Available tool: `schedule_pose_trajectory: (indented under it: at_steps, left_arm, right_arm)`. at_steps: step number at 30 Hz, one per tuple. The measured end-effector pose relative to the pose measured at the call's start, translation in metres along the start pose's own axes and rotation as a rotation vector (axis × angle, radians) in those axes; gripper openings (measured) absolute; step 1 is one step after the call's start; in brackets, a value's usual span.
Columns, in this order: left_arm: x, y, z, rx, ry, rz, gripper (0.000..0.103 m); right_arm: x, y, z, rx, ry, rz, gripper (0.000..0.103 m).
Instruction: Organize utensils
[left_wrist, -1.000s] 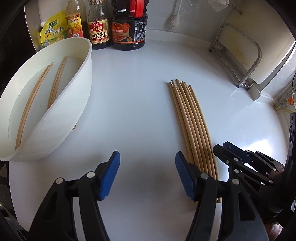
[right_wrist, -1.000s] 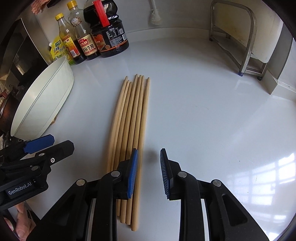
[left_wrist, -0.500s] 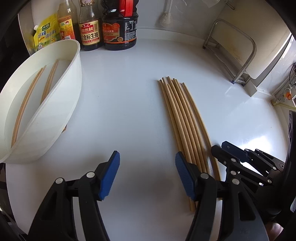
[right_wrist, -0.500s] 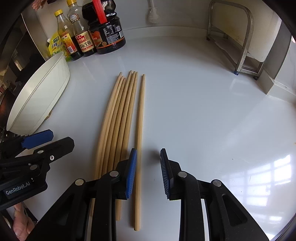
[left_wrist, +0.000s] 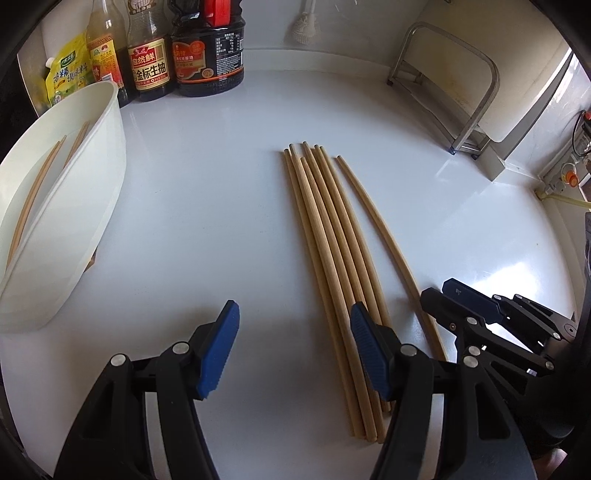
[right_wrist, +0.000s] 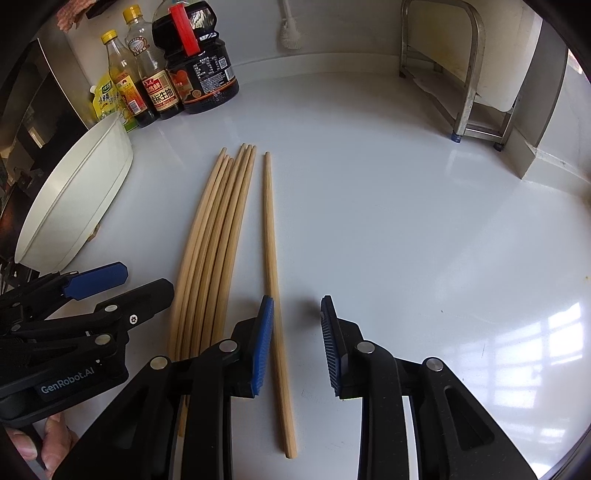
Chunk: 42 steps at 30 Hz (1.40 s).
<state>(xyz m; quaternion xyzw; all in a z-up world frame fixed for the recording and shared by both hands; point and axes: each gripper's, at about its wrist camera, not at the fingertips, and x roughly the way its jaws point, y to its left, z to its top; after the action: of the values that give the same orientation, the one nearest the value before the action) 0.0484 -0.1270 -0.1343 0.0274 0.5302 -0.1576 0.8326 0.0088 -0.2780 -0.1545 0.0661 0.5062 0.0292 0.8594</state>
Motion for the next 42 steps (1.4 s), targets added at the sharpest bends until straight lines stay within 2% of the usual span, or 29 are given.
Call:
schedule_pose_trajectory:
  at_steps: [6, 16, 31, 42]
  left_arm:
    - [0.007, 0.002, -0.003, -0.009, 0.011, 0.011, 0.062]
    - [0.002, 0.02, -0.006, -0.049, -0.014, 0.019, 0.063]
    - [-0.008, 0.052, -0.003, -0.108, -0.032, 0.081, 0.063]
    - [0.002, 0.046, -0.002, -0.095, -0.007, 0.072, 0.063]
  right_arm:
    - [-0.002, -0.003, 0.002, 0.001, -0.005, 0.006, 0.026]
    - [-0.003, 0.004, 0.004, -0.02, -0.011, 0.019, 0.026]
    - [-0.004, 0.005, 0.008, -0.031, -0.01, 0.014, 0.029]
    - [-0.004, 0.005, 0.008, -0.035, -0.011, 0.015, 0.029]
